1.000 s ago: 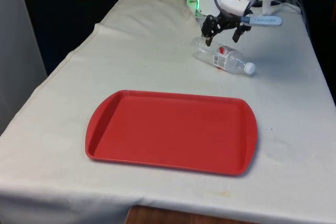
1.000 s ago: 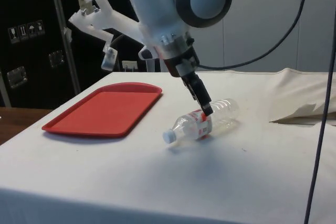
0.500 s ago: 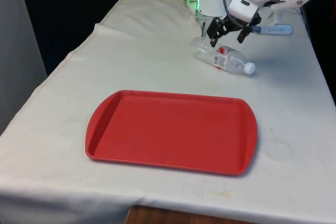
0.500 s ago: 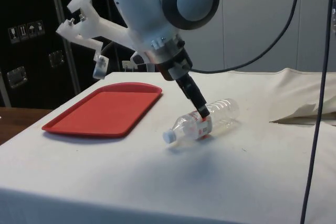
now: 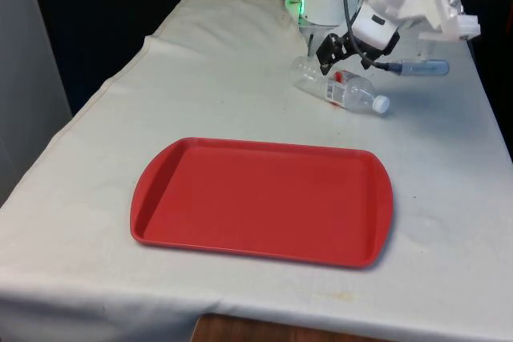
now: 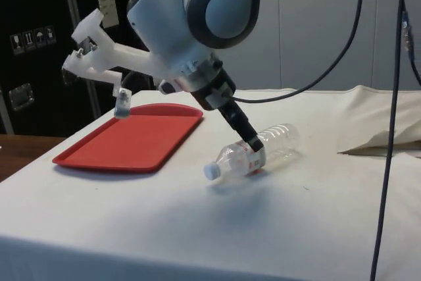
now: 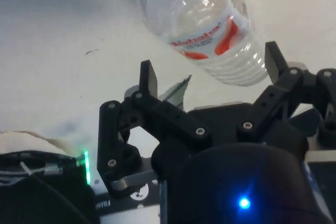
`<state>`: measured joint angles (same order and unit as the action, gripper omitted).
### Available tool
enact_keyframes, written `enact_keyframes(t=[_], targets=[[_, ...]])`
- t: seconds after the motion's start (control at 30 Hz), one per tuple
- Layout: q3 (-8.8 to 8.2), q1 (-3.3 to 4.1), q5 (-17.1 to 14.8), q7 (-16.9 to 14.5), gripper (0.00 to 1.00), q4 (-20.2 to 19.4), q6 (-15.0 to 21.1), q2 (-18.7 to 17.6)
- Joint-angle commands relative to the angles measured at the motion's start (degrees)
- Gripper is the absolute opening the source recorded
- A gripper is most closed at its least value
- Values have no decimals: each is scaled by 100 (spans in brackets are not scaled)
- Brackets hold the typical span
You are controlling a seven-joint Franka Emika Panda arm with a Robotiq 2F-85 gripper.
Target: Place the bottle upright on the tray.
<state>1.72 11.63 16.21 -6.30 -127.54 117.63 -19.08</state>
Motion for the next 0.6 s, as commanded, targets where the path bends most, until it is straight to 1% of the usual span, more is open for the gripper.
enact_keyframes(t=[0.0,0.03,0.07,0.17,0.2,0.33,0.37,0.4,0.43,0.57], targets=[[-11,34,52,52,100,74,-109,-63],[6,6,6,0,100,52,-69,-29],[-6,40,63,57,100,115,-178,-92],[11,57,103,86,100,246,-355,-172],[34,63,132,109,100,327,-476,-229],[86,74,160,132,100,476,-710,-338],[92,46,126,97,100,430,-630,-286],[92,80,166,132,100,510,-762,-361],[115,97,178,138,100,573,-882,-407],[172,109,201,149,100,710,-1106,-498]])
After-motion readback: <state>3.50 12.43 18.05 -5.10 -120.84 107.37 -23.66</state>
